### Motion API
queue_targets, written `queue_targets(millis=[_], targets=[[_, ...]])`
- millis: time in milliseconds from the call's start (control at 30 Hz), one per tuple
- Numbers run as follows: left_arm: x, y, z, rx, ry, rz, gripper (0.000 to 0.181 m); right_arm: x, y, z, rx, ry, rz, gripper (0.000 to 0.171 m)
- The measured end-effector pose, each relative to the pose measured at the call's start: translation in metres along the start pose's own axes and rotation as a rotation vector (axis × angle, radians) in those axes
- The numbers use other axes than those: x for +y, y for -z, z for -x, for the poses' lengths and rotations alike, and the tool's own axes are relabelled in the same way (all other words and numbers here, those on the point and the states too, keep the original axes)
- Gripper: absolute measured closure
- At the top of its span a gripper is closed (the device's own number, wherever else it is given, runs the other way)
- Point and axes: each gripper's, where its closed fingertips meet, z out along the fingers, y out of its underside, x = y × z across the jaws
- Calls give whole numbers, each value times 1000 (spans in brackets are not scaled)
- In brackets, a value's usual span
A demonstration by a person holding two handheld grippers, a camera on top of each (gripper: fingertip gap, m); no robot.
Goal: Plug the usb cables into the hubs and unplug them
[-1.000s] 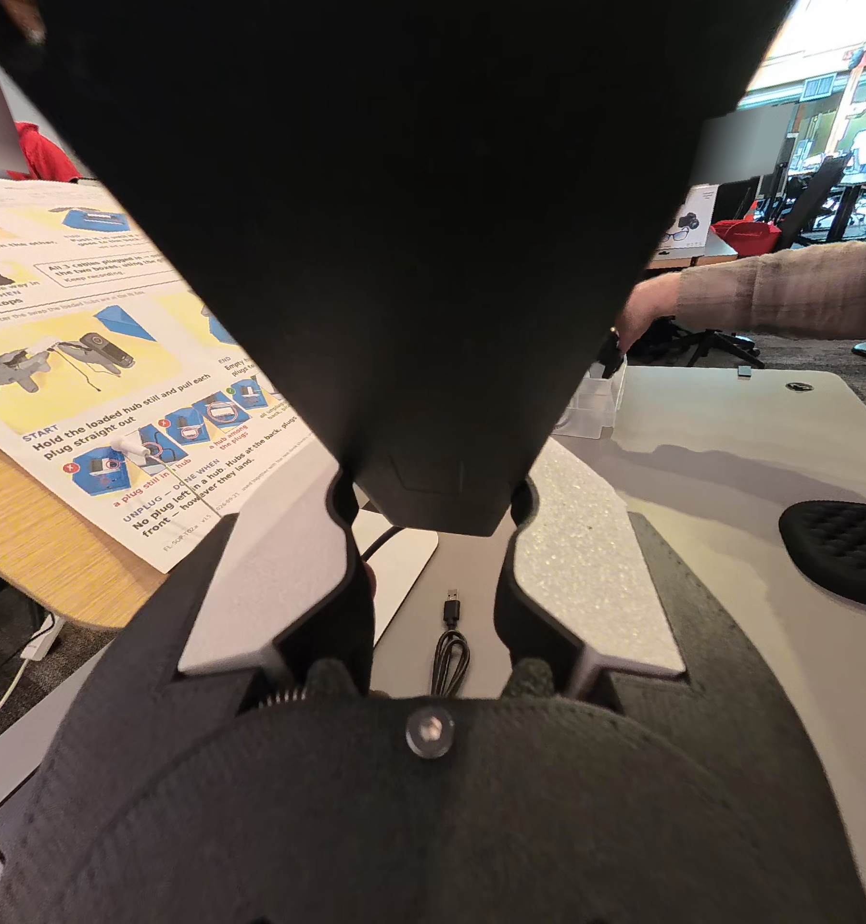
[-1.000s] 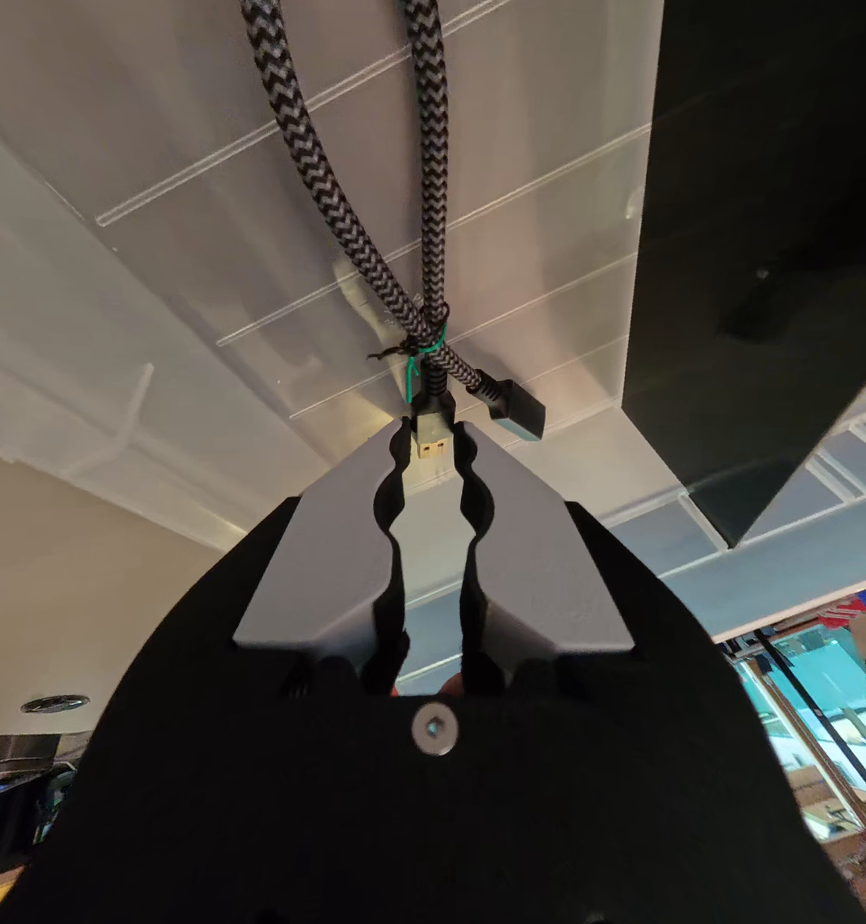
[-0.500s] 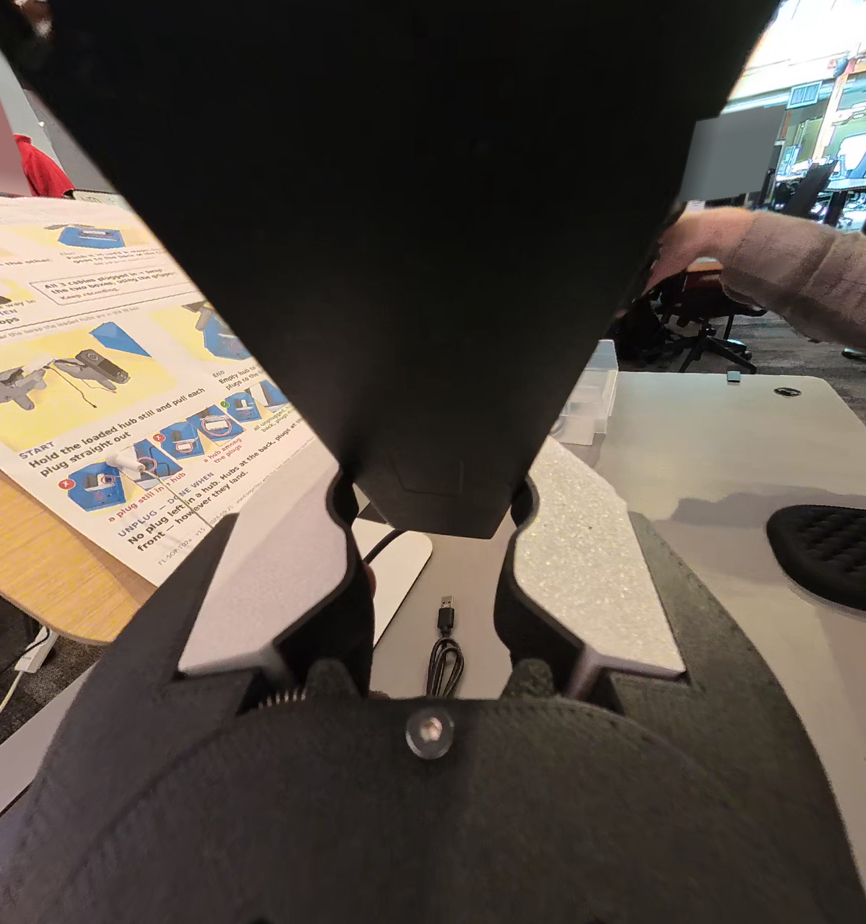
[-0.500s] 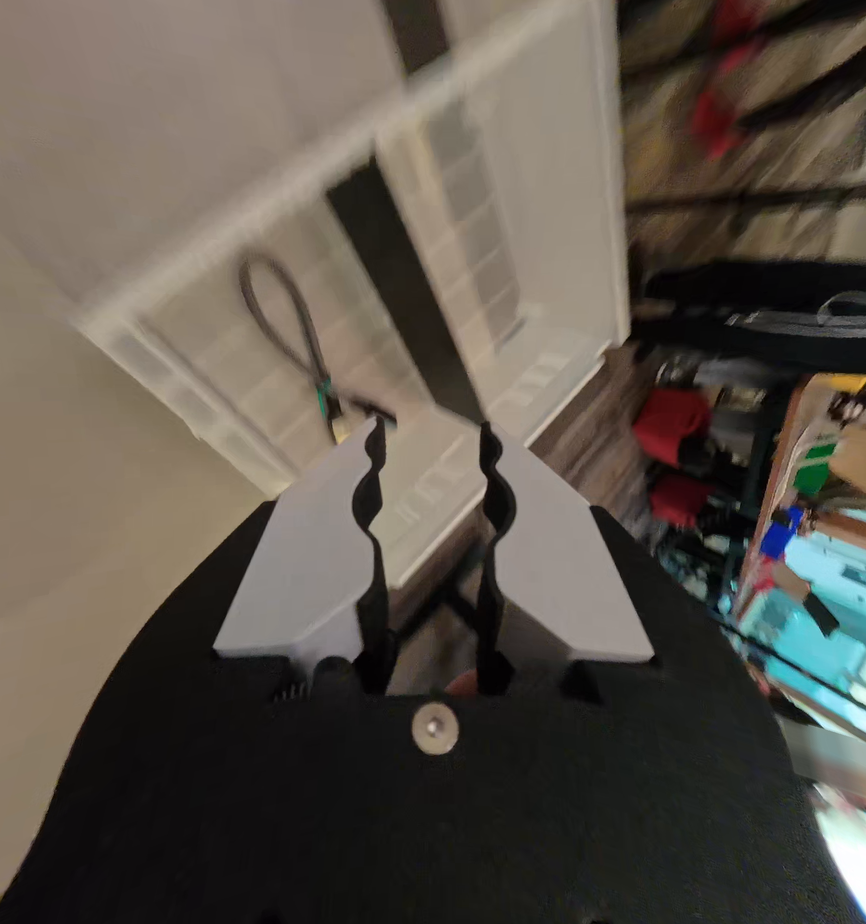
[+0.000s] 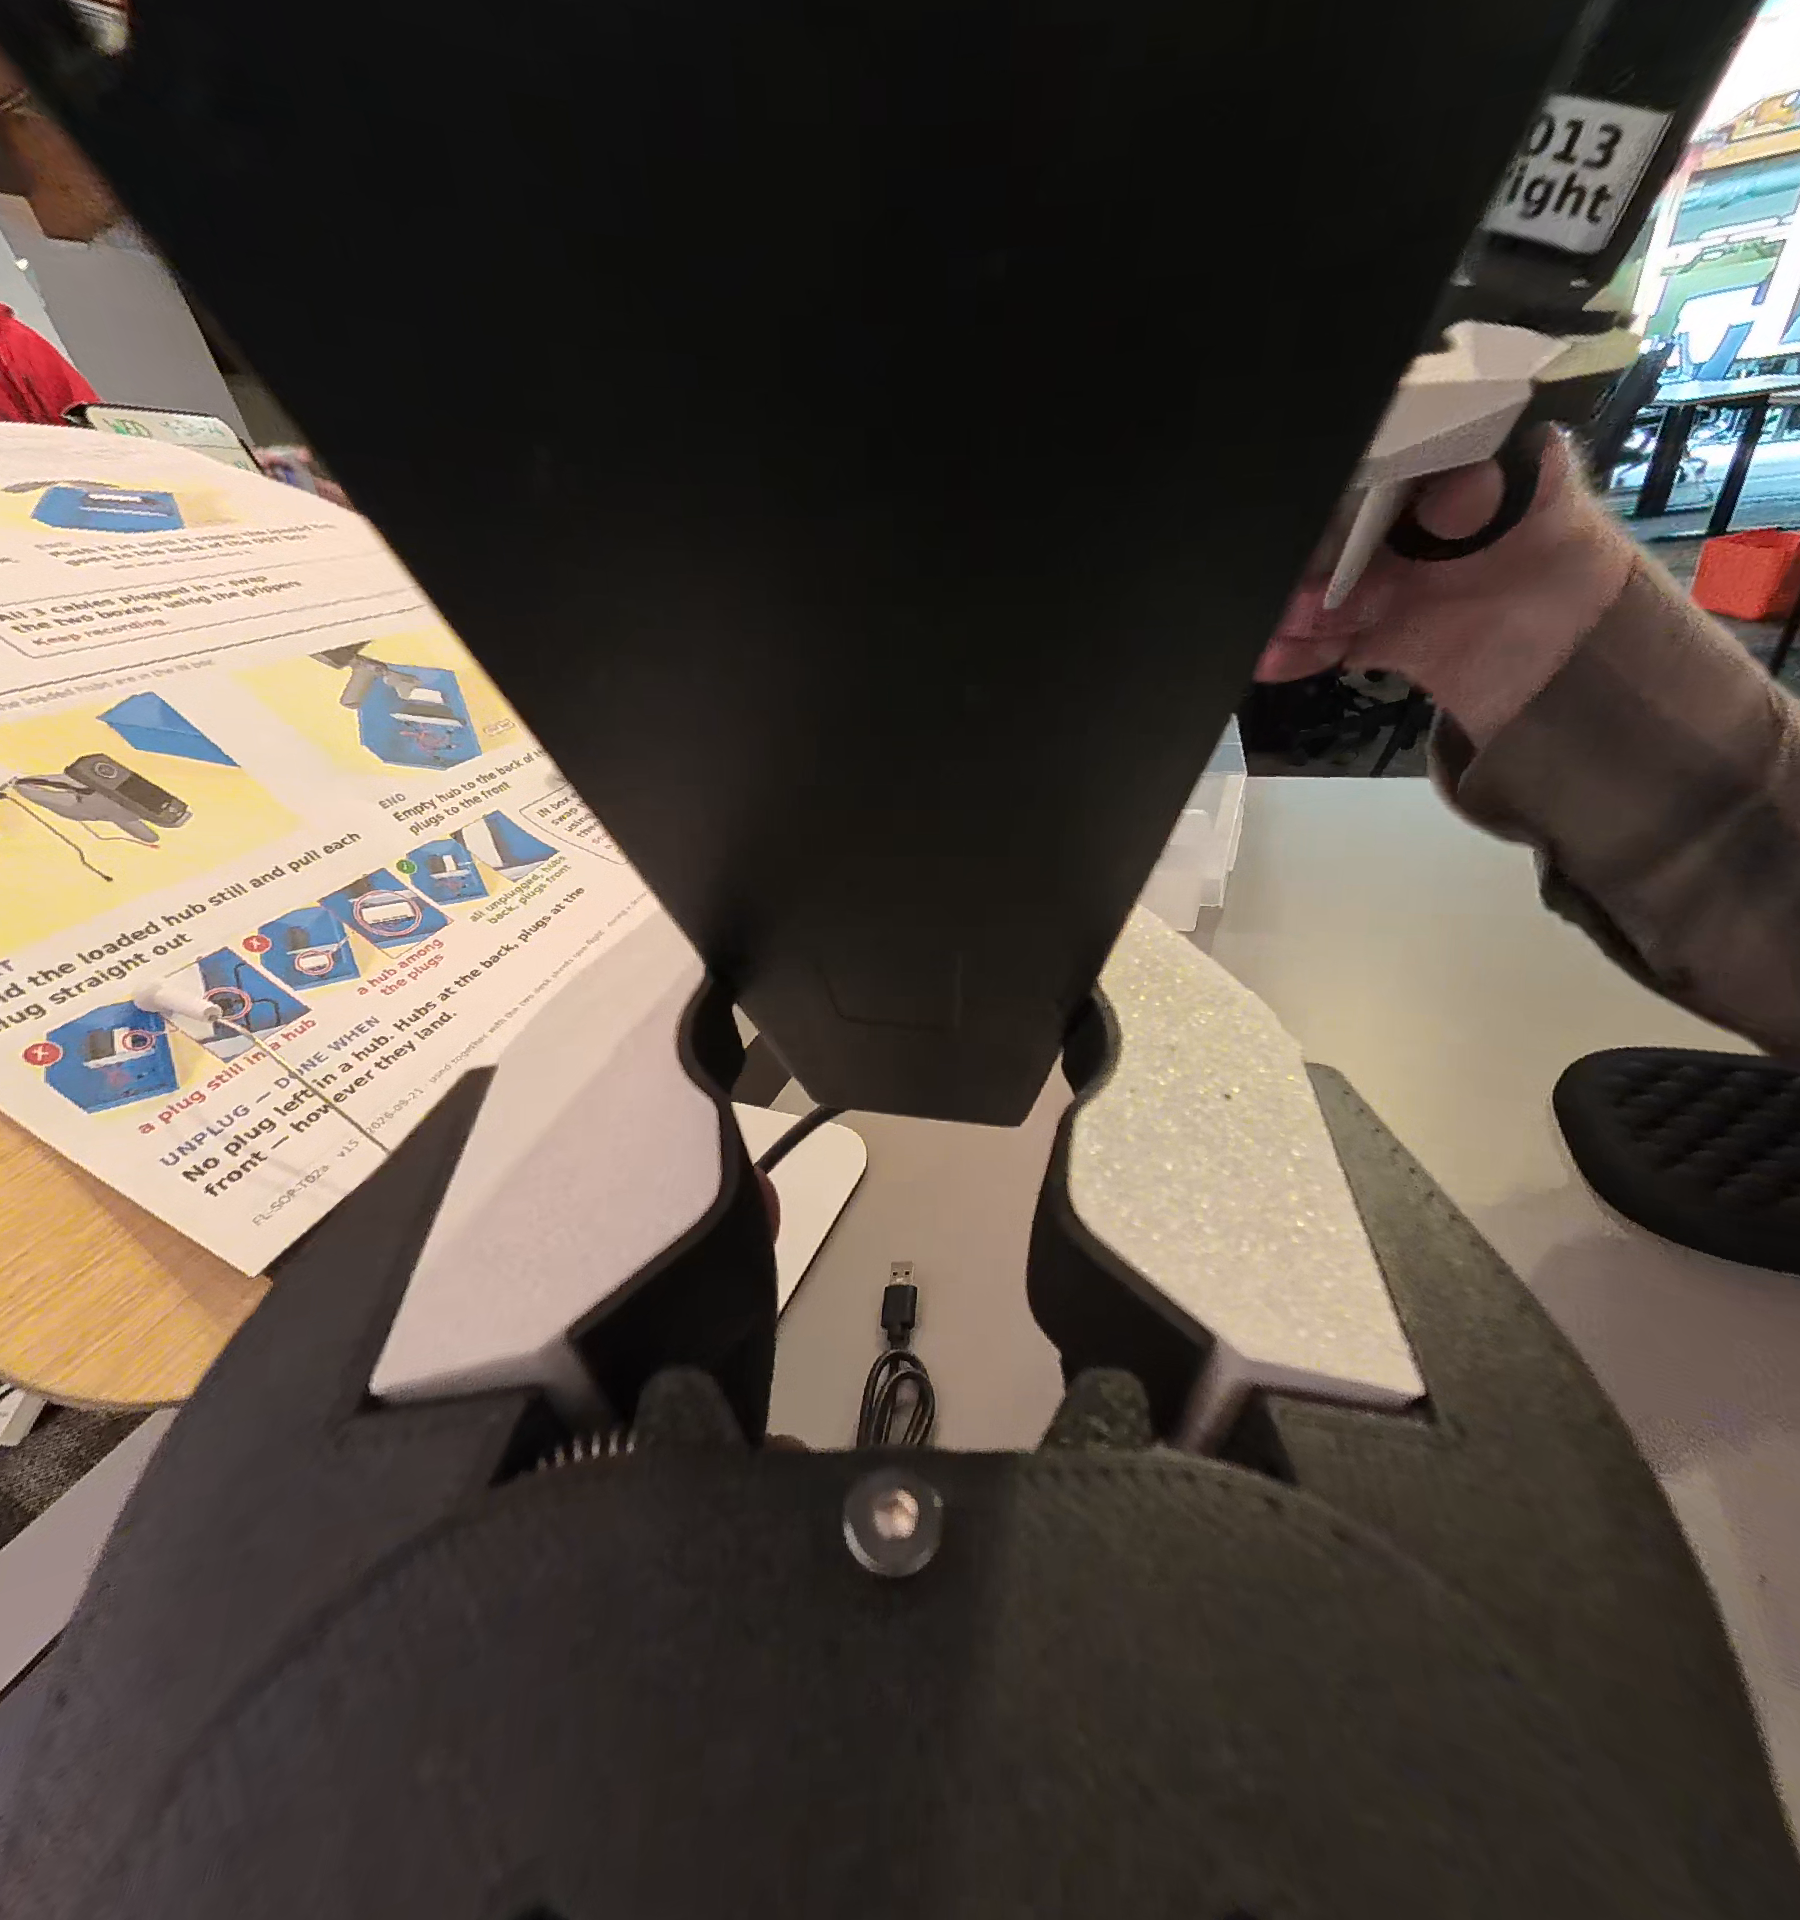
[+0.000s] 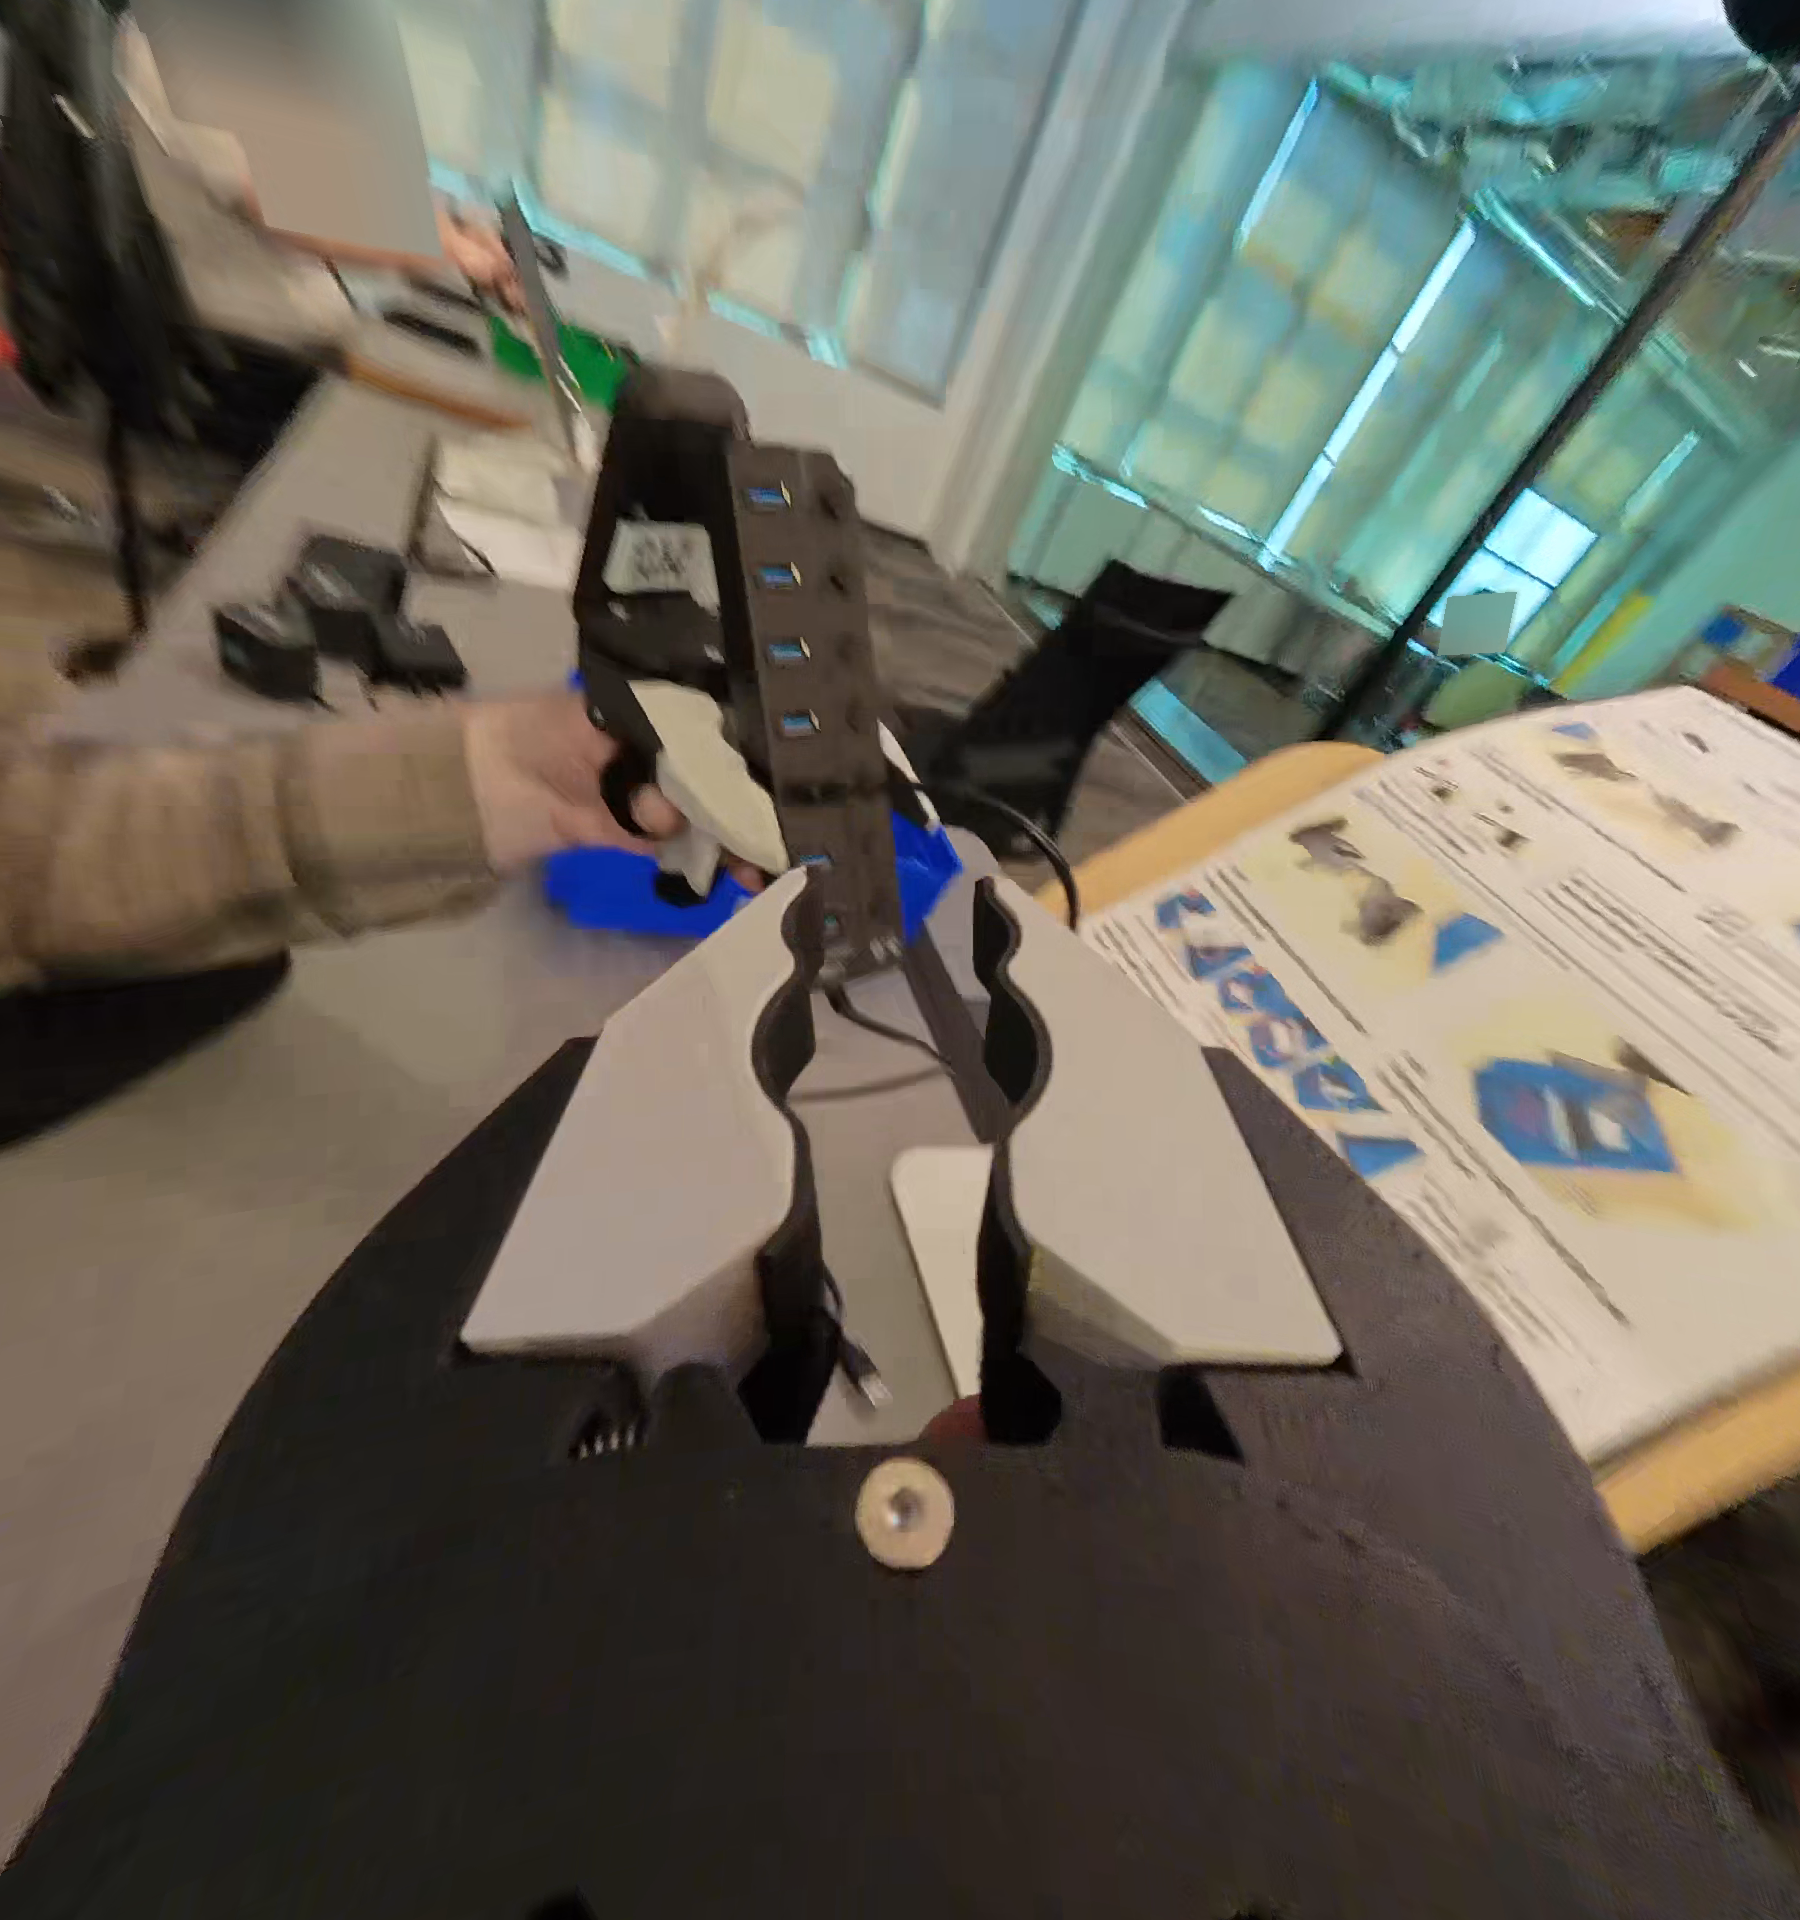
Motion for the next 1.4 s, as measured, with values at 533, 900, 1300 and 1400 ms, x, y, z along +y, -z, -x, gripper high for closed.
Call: queue_targets(millis=[533,900,1300,1400], targets=[[21,-17,-5,38,25,49,120,13,13,-21,15,-163,-223,146],[31,-21,-11,27,-56,151,120,8,3,-4,-29,-104,-217,143],[39,-25,-16,38,-95,202,120,13,-15,8,-60,-70,-199,139],[39,-25,-17,42,-94,200,120,14,-16,9,-58,-65,-196,139]])
